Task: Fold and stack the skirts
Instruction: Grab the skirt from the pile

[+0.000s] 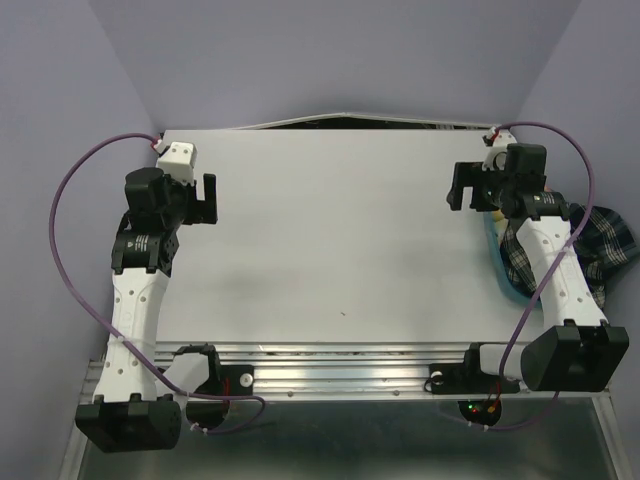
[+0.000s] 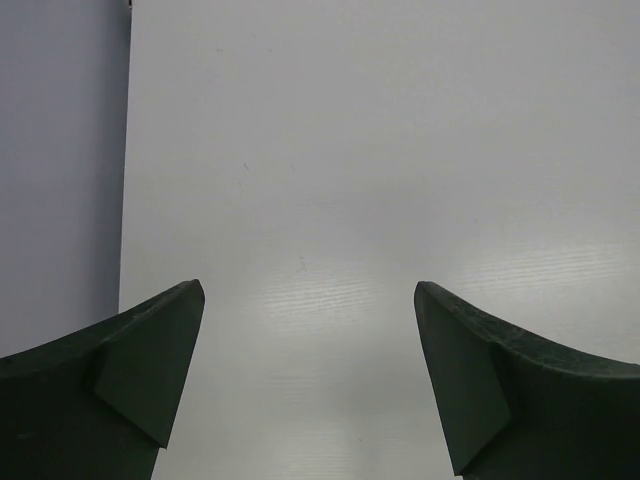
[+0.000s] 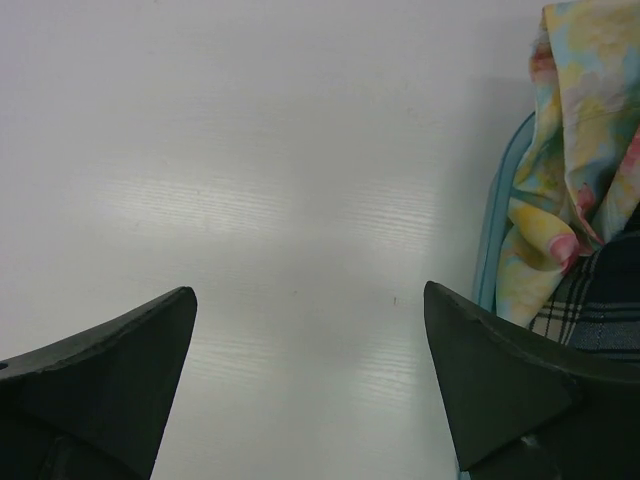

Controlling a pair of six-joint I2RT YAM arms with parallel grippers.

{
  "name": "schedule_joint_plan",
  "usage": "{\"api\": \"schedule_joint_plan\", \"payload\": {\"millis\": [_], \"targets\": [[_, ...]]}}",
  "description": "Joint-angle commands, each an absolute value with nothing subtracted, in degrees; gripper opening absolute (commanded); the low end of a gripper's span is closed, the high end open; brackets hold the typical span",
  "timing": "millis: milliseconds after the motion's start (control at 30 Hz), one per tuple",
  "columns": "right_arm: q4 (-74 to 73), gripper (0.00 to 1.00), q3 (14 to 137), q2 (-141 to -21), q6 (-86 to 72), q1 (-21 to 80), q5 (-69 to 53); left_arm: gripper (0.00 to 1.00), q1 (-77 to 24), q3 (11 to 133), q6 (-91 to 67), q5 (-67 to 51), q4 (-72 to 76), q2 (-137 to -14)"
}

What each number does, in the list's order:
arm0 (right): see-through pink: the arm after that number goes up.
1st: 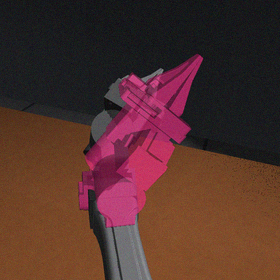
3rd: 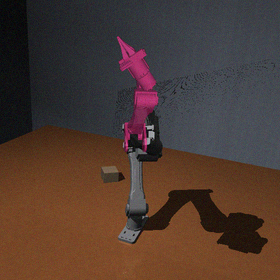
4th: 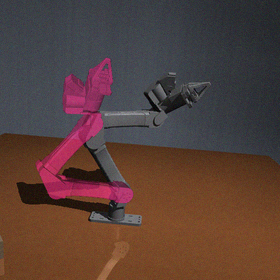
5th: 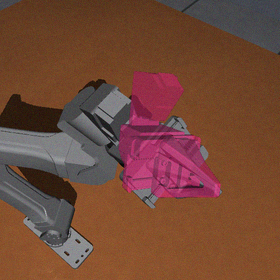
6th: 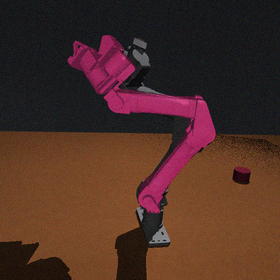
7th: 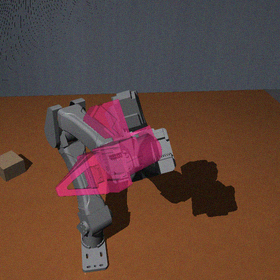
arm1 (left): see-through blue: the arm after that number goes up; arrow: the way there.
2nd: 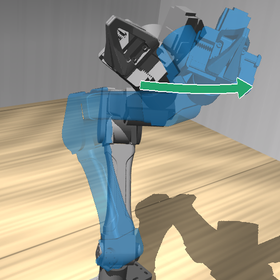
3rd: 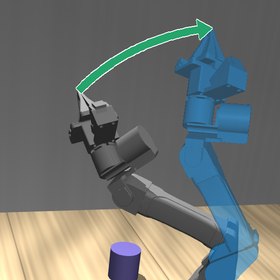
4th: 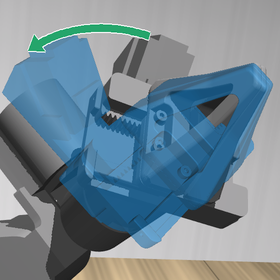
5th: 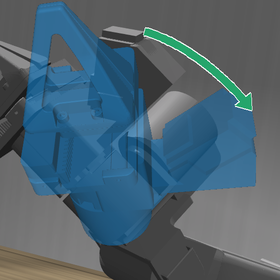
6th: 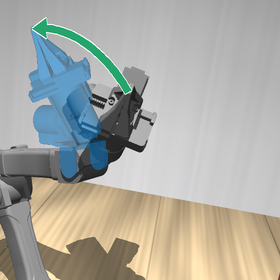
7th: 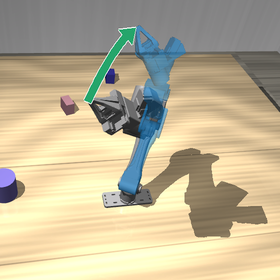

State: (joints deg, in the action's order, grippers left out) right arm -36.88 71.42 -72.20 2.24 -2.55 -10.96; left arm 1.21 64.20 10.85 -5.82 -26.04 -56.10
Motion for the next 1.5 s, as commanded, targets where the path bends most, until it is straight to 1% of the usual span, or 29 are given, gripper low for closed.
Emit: {"api": "schedule_joint_plan", "payload": {"millis": [0,100,233,267,400,433,500,533,667,767,867,933,1067,1467], "targets": [[-37.96,1.0,72.33,-70.84,5.79,-2.46,-3.8,0.99,1.23,64.86,12.91,-8.43,-26.28,-55.46],[-40.42,1.0,74.18,-70.58,9.22,-2.46,2.6,0.99,1.23,65.48,13.97,-10.54,-27.24,-55.9],[-40.34,1.0,72.16,-69.35,13.61,-3.08,8.33,0.99,1.23,68.1,14.06,-11.95,-28.82,-57.83],[-40.08,1.0,71.38,-69.17,15.54,-4.56,11.22,0.99,1.23,68.55,14.15,-12.3,-29.61,-58.09],[-40.08,1.0,73.29,-70.57,20.99,-10.0,15.28,0.99,1.23,70.66,14.5,-13.18,-30.67,-59.32],[-40.08,1.0,74.34,-71.79,23.79,-14.02,15.47,0.99,1.14,71.19,14.59,-13.36,-30.93,-59.67],[-40.08,1.0,76.54,-73.21,26.62,-18.17,15.56,0.99,1.14,71.63,14.59,-14.06,-31.29,-60.11],[-39.99,1.0,78.9,-73.73,29.5,-22.28,15.3,0.99,1.14,71.98,14.59,-14.24,-31.46,-60.38],[-39.03,1.0,82.26,-76.11,38.39,-30.84,11.0,0.99,1.23,72.86,14.85,-15.47,-32.25,-61.52],[-35.35,1.0,79.73,-75.94,46.19,-33.13,11.86,0.99,1.23,73.21,14.77,-16.17,-32.34,-61.87],[-29.9,1.0,76.48,-75.94,51.83,-35.76,12.92,0.99,1.14,72.95,14.59,-16.44,-32.34,-62.31],[-29.27,1.0,75.94,-76.38,53.95,-37.79,13.18,0.99,1.14,72.78,14.33,-16.52,-32.34,-62.23],[-29.44,1.0,75.24,-76.03,55.89,-40.6,12.39,0.99,1.14,72.07,14.24,-16.61,-31.99,-61.7],[-35.6,1.0,65.75,-71.02,57.48,-41.66,10.11,0.99,1.23,71.19,14.24,-17.05,-30.85,-62.05]]}}
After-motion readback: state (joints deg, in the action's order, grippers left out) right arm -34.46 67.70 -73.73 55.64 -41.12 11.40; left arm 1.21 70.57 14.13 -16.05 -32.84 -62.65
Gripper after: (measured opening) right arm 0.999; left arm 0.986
